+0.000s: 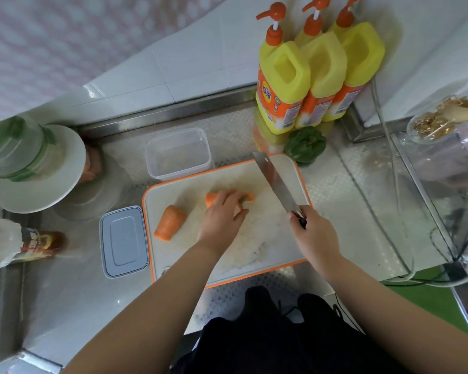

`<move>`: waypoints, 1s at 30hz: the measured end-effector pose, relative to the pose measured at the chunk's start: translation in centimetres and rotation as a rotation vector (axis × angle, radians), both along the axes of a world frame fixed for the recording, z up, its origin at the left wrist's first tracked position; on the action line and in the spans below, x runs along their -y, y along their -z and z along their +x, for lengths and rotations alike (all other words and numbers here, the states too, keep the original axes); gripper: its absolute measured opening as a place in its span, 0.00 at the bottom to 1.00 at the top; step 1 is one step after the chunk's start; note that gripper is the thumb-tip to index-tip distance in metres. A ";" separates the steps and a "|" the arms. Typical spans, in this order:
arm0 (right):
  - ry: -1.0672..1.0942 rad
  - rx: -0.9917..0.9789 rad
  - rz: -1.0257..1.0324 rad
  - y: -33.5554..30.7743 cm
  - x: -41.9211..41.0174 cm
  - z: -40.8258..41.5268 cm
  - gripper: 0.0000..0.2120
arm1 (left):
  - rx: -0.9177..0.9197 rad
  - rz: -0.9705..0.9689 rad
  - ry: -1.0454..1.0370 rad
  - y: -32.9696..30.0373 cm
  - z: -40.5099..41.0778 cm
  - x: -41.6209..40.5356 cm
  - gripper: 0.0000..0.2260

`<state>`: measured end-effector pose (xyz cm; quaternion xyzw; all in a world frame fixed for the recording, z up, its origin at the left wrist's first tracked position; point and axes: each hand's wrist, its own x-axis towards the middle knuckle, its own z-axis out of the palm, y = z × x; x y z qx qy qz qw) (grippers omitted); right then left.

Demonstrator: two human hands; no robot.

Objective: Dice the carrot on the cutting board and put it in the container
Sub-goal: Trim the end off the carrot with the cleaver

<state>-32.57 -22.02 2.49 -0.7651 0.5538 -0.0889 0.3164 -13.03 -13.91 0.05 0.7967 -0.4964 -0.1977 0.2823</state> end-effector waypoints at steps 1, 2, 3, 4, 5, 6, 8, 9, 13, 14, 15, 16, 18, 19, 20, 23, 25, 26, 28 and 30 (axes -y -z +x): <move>0.034 0.016 0.008 0.1 0.1 -0.3 0.07 | -0.049 -0.039 -0.036 -0.7 -0.3 1.8 0.15; 0.075 0.031 0.021 0.2 0.3 -0.6 0.07 | -0.131 -0.044 -0.085 -1.1 -0.5 3.7 0.15; 0.119 0.045 0.036 0.3 0.4 -0.8 0.07 | -0.244 -0.034 -0.135 -1.5 -0.8 5.5 0.13; 0.160 0.065 0.047 0.3 0.6 -1.0 0.07 | -0.343 -0.015 -0.163 -1.7 -0.9 7.2 0.12; 0.198 0.087 0.050 0.3 0.7 -1.2 0.10 | -0.398 0.014 -0.157 -1.6 -1.0 8.6 0.11; 0.230 0.108 0.050 0.2 0.8 -1.4 0.13 | -0.411 0.062 -0.117 -1.4 -1.1 9.8 0.11; 0.270 0.134 0.073 0.0 1.0 -1.6 0.16 | -0.276 0.180 -0.008 -0.4 -0.6 10.4 0.13; 0.273 0.139 0.089 -0.2 1.1 -1.6 0.18 | -0.158 0.219 0.023 0.1 -0.3 9.9 0.15; 0.222 0.140 0.125 0.0 1.2 -1.3 0.18 | 0.107 0.122 -0.027 1.5 1.4 4.5 0.15; 0.196 0.123 0.127 0.2 1.1 -1.1 0.17 | 0.152 0.122 -0.003 1.9 1.6 3.1 0.16; 0.162 0.096 0.133 0.3 1.0 -0.8 0.15 | 0.192 0.141 0.029 2.3 1.8 1.8 0.16; 0.124 0.064 0.141 0.5 0.8 -0.5 0.12 | 0.221 0.163 0.058 2.6 2.0 0.9 0.16; 0.054 0.005 0.153 0.6 0.4 0.1 0.10 | 0.266 0.142 0.107 2.9 2.2 -0.3 0.13; 0.022 -0.020 0.150 0.6 0.2 0.4 0.10 | 0.289 0.109 0.144 2.9 2.2 -0.9 0.12; -0.012 -0.044 0.142 0.6 0.0 0.6 0.10 | 0.312 0.070 0.197 3.0 2.1 -1.5 0.12; -0.121 -0.124 0.151 0.4 -0.3 1.4 0.07 | 0.368 -0.010 0.375 3.6 1.3 -4.3 0.20; -0.197 -0.170 0.146 0.3 -0.7 1.9 0.09 | 0.367 -0.037 0.411 3.8 0.5 -6.8 0.23; -0.237 -0.189 0.140 0.5 -0.9 2.2 0.10 | 0.380 -0.056 0.394 4.0 0.1 -7.9 0.24; -0.329 -0.238 0.141 0.6 -1.5 2.6 0.10 | 0.418 -0.079 0.322 4.2 -0.7 -9.6 0.22; -0.415 -0.289 0.162 0.7 -2.2 2.9 0.11 | 0.411 -0.132 0.219 4.4 -1.2 -10.3 0.10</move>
